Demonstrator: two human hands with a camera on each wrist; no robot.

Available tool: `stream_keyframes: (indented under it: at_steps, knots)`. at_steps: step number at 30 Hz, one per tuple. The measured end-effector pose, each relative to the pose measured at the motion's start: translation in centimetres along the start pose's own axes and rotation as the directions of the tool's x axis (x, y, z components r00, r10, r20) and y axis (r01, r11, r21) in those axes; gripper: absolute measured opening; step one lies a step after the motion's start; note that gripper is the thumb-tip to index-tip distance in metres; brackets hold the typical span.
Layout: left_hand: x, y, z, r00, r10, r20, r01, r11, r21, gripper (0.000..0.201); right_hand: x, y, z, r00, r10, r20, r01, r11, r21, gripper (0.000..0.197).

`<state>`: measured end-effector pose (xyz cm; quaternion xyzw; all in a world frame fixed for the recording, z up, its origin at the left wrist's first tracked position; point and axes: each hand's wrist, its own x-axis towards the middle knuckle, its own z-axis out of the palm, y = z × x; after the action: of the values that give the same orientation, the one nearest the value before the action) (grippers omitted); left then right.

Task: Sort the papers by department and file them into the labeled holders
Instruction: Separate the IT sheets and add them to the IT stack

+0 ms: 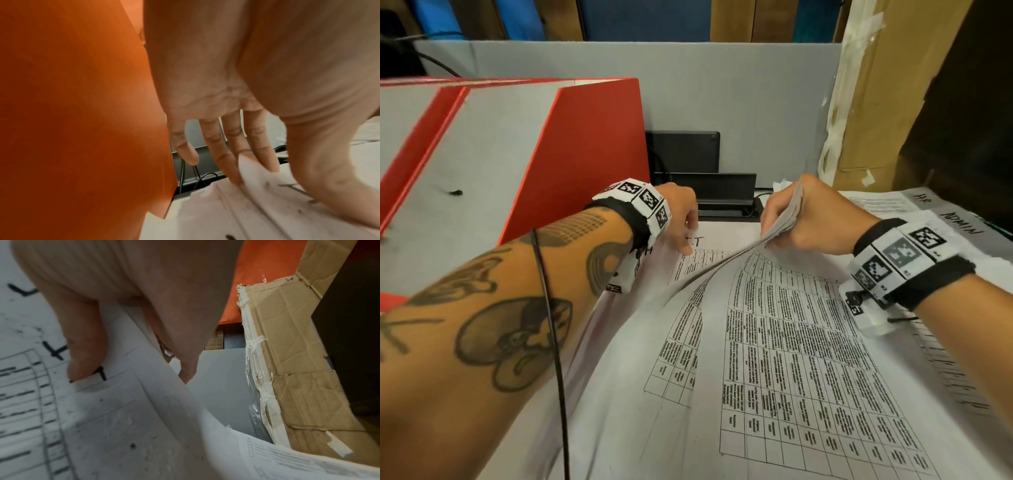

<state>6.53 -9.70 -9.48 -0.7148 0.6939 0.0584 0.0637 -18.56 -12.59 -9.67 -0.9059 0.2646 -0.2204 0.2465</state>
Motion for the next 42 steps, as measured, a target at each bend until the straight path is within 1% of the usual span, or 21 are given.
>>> stream_keyframes:
  at_steps: [2, 5, 8, 11, 12, 13, 15, 16, 17, 19, 20, 21, 22, 23, 24, 25, 28, 30, 33, 38, 42]
  knots:
    - [-0.1, -0.1, -0.2, 0.998, -0.012, -0.07, 0.012, 1.0, -0.005, 0.046, 0.0, -0.3, 0.2, 1.0, -0.005, 0.006, 0.005, 1.0, -0.016, 0.033]
    - [-0.6, 0.1, -1.2, 0.985, -0.055, -0.161, 0.049, 0.998, -0.041, 0.032, -0.1, -0.6, 0.3, 0.999, 0.042, -0.005, -0.042, 0.998, -0.051, 0.026]
    - [-1.6, 0.9, -2.7, 0.969, -0.07, -0.235, 0.062, 0.997, -0.042, 0.023, -0.1, -1.1, 0.4, 0.997, 0.071, -0.036, -0.073, 0.995, -0.06, 0.035]
    - [-2.9, 2.1, -4.7, 0.963, 0.08, -0.259, -0.122, 0.981, -0.151, 0.015, 0.0, -1.4, 0.5, 0.997, 0.053, -0.052, -0.056, 0.997, -0.057, 0.059]
    - [-3.5, 2.6, -5.3, 0.961, 0.14, -0.24, -0.189, 0.962, -0.195, 0.013, 0.0, -1.4, 0.5, 0.998, 0.051, -0.044, -0.053, 0.997, -0.052, 0.06]
    - [-4.0, 3.1, -5.9, 0.957, 0.206, -0.206, -0.254, 0.937, -0.239, 0.01, 0.0, -1.3, 0.6, 0.998, 0.055, -0.037, -0.056, 0.997, -0.046, 0.053]
    - [-4.8, 4.0, -6.6, 0.936, 0.323, -0.142, -0.353, 0.865, -0.358, 0.004, -0.1, -1.1, 0.5, 0.998, 0.047, -0.047, -0.049, 0.998, -0.043, 0.029]
    - [-4.8, 4.2, -6.6, 0.927, 0.353, -0.13, -0.373, 0.816, -0.442, 0.009, -0.1, -0.9, 0.4, 0.998, 0.034, -0.056, -0.036, 0.999, -0.034, 0.023]
    - [-4.6, 4.2, -6.6, 0.929, 0.347, -0.125, -0.356, 0.753, -0.554, 0.018, -0.2, -0.9, 0.4, 0.997, 0.018, -0.072, -0.02, 1.0, -0.019, 0.024]
    - [-3.7, 3.4, -6.1, 0.968, 0.235, -0.086, -0.223, 0.653, -0.723, 0.038, -0.3, -0.9, 0.1, 0.995, -0.007, -0.103, 0.01, 0.999, 0.032, 0.043]
    - [-3.0, 2.8, -5.6, 0.982, 0.178, -0.07, -0.175, 0.692, -0.7, 0.042, -0.4, -0.9, 0.0, 0.994, -0.01, -0.108, 0.015, 0.999, 0.049, 0.054]
    - [-2.5, 2.2, -5.0, 0.988, 0.142, -0.064, -0.153, 0.797, -0.585, 0.039, -0.5, -1.0, -0.2, 0.995, -0.01, -0.099, 0.016, 0.998, 0.059, 0.061]
    - [-1.9, 1.6, -4.4, 0.991, 0.124, -0.043, -0.131, 0.91, -0.394, 0.032, -0.6, -1.0, -0.2, 0.997, -0.003, -0.078, 0.007, 0.998, 0.058, 0.064]
    - [-1.5, 1.1, -3.5, 0.995, 0.105, 0.002, -0.102, 0.976, -0.19, 0.028, -0.6, -1.0, -0.1, 0.999, -0.002, -0.052, 0.004, 0.999, 0.042, 0.06]
    - [-1.2, 0.7, -2.6, 0.996, 0.07, 0.056, -0.068, 0.997, -0.023, 0.032, -0.7, -1.1, -0.1, 1.0, -0.013, -0.023, 0.014, 1.0, 0.02, 0.049]
    - [-1.1, 0.6, -1.8, 0.994, 0.044, 0.097, -0.05, 0.997, 0.057, 0.04, -0.8, -1.2, -0.1, 1.0, -0.027, 0.002, 0.027, 1.0, 0.002, 0.036]
    - [-0.9, 0.7, -0.5, 0.996, 0.042, 0.073, -0.047, 0.997, 0.067, 0.054, -0.6, -1.1, 0.2, 0.999, -0.047, 0.011, 0.047, 0.999, -0.018, 0.028]
    - [-0.6, 0.7, -0.3, 0.998, 0.035, 0.049, -0.039, 0.997, 0.068, 0.05, -0.5, -1.0, 0.3, 0.999, -0.052, 0.011, 0.053, 0.998, -0.021, 0.024]
    - [-0.4, 0.7, -0.6, 1.0, 0.015, -0.014, -0.014, 0.997, 0.07, 0.034, -0.4, -1.1, 0.3, 0.999, -0.041, 0.017, 0.042, 0.999, -0.011, 0.025]
    - [-1.4, 1.0, -2.2, 0.99, 0.054, -0.129, -0.054, 0.999, 0.004, 0.02, -0.4, -1.3, 0.4, 1.0, 0.003, 0.016, -0.003, 1.0, -0.011, 0.041]
    - [-3.0, 2.3, -4.3, 0.968, 0.184, -0.172, -0.189, 0.982, -0.009, 0.012, 0.0, -2.1, 0.9, 1.0, -0.028, -0.004, 0.028, 0.998, -0.047, 0.06]
